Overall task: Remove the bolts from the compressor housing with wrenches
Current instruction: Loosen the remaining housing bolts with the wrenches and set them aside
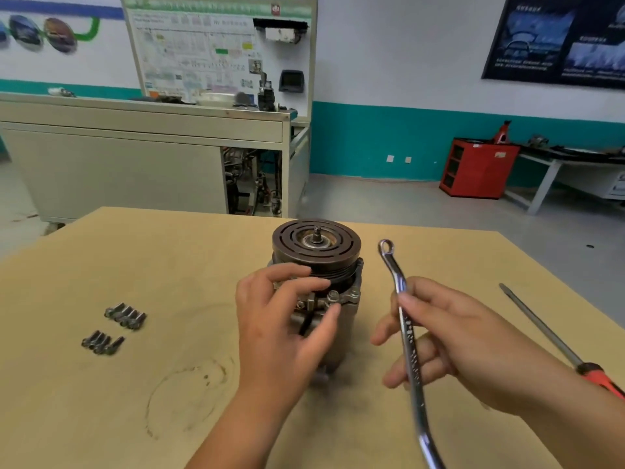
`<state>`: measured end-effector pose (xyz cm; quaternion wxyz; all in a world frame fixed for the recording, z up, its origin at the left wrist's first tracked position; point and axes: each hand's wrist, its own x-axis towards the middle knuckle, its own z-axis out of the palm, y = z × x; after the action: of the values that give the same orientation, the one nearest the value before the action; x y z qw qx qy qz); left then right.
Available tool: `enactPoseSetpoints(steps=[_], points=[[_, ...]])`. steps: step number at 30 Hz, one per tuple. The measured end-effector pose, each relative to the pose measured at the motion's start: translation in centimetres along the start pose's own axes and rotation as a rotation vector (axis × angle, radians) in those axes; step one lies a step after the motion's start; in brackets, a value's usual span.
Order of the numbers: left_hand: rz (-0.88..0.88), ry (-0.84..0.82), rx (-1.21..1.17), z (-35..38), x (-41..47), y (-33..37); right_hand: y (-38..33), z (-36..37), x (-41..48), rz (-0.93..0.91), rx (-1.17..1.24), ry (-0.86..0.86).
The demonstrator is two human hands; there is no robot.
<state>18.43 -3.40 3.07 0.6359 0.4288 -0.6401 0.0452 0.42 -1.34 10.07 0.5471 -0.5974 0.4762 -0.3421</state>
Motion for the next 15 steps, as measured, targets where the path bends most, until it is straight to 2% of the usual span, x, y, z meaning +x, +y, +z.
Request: enactPoseSetpoints(steps=[3,7,10,15], points=[[-0.046,-0.002,0.067,0.4,0.0,-0.9,-0.7,1.5,0.2,0.012,-0.025,-0.051],[0.043,0.031,0.135,1.0,-0.7,-2.5,-1.1,2.1,0.6,0.113,-0.08,-0.105],[0.056,0.06,0.113,1.2,-1.1,-3.6,-1.4,2.5,0.9,0.195,-0.05,-0.151],[-0.051,0.019,0.012,1.0,-1.7,-4.2,-2.2,2.9,1.9,0.233,-0.095,-0.189]])
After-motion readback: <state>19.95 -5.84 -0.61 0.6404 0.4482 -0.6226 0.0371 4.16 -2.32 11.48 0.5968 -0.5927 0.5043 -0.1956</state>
